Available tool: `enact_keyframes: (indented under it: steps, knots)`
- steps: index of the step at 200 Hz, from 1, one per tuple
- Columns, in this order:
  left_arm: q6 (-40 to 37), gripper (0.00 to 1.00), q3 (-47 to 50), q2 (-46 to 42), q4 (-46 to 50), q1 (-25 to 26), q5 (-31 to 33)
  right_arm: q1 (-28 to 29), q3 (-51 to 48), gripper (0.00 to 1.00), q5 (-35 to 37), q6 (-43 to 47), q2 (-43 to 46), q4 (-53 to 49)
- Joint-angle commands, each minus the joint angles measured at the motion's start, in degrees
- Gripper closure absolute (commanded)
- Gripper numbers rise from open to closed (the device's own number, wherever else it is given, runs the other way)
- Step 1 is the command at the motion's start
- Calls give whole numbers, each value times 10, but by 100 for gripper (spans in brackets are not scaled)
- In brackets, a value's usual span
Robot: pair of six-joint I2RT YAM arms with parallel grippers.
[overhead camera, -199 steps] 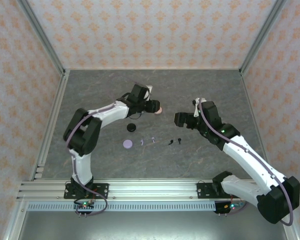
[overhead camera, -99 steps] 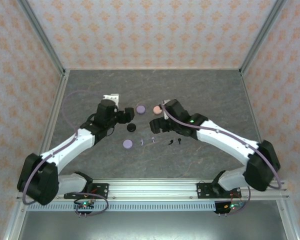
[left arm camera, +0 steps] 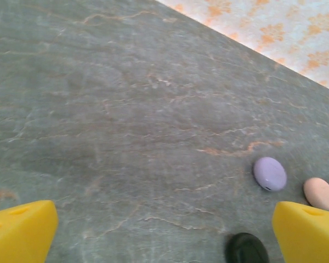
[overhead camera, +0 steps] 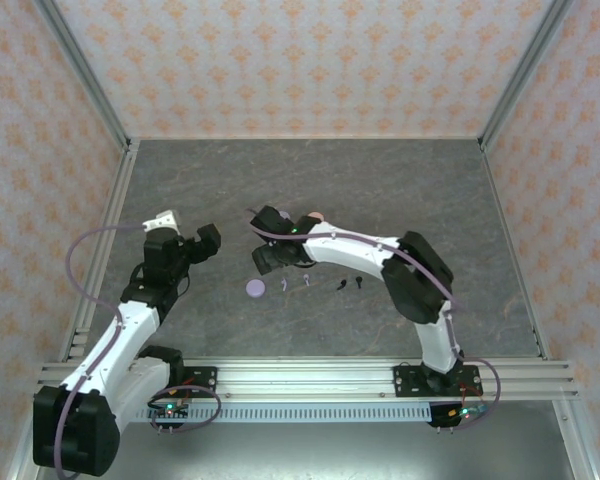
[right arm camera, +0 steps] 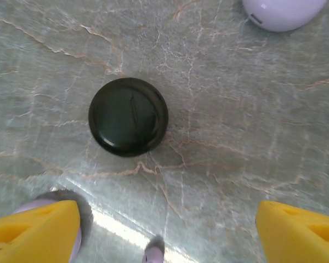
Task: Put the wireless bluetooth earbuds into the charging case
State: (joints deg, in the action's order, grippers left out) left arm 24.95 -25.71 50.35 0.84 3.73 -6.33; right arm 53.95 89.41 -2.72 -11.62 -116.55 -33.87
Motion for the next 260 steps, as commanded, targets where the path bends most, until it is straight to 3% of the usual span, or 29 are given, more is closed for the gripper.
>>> enact_keyframes:
  steps: [1,83,183,220,260]
  knots:
    - [19,0,21,-5,-8,-19,-38,1,51,18,17,-4,-38,-35]
    - [11,0,33,6,-20,-31,-52,8,170,24,30,12,-150,-73]
    - [11,0,29,23,-19,-32,-69,7,189,43,27,17,-189,-68]
    - [6,1,22,17,-9,-32,-84,3,162,52,23,27,-163,-47]
    - [-10,4,2,8,0,-32,-140,-6,45,56,20,78,-45,52]
